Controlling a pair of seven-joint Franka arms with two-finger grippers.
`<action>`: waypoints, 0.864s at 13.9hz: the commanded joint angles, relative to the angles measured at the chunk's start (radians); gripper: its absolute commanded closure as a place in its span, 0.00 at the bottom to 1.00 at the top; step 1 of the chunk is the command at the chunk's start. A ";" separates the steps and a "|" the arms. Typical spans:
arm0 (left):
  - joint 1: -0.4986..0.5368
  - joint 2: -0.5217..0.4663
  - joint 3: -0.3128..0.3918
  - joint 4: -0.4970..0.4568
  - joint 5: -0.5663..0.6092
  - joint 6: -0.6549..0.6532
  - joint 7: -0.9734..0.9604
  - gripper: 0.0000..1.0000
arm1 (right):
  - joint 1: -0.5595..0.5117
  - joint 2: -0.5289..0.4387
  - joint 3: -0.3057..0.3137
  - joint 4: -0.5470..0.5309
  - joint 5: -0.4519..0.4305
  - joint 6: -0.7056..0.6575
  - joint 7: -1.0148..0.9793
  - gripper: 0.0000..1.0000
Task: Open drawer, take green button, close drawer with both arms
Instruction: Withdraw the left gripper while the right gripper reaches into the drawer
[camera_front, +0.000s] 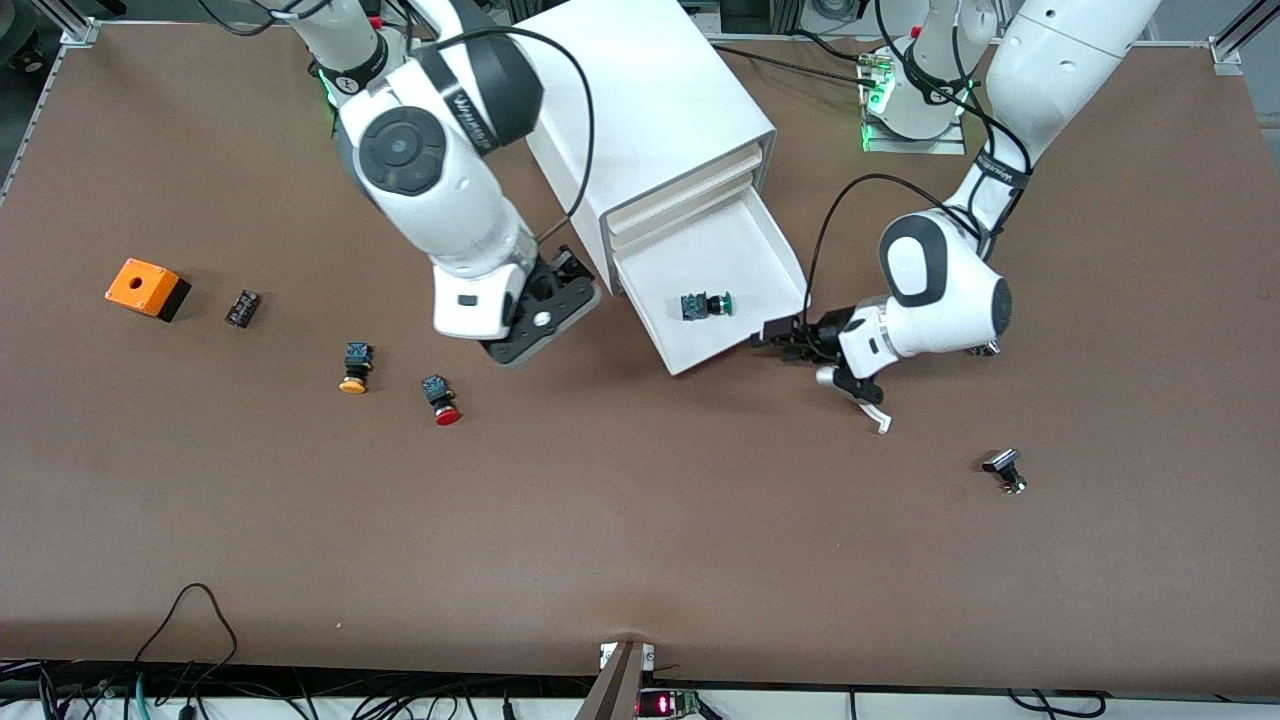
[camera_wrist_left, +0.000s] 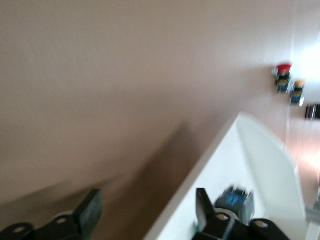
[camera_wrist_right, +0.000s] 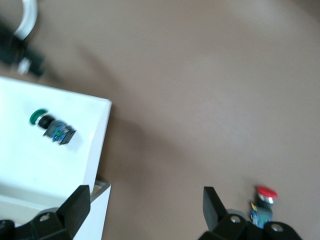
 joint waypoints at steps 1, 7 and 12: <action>0.102 -0.071 0.001 0.035 0.032 -0.018 -0.022 0.00 | 0.049 0.062 0.000 0.072 0.007 -0.009 -0.160 0.00; 0.157 -0.246 0.076 0.090 0.408 -0.140 -0.028 0.00 | 0.173 0.127 0.001 0.099 -0.059 -0.012 -0.398 0.00; 0.163 -0.329 0.159 0.305 0.707 -0.487 -0.042 0.00 | 0.272 0.212 0.000 0.108 -0.096 0.063 -0.386 0.00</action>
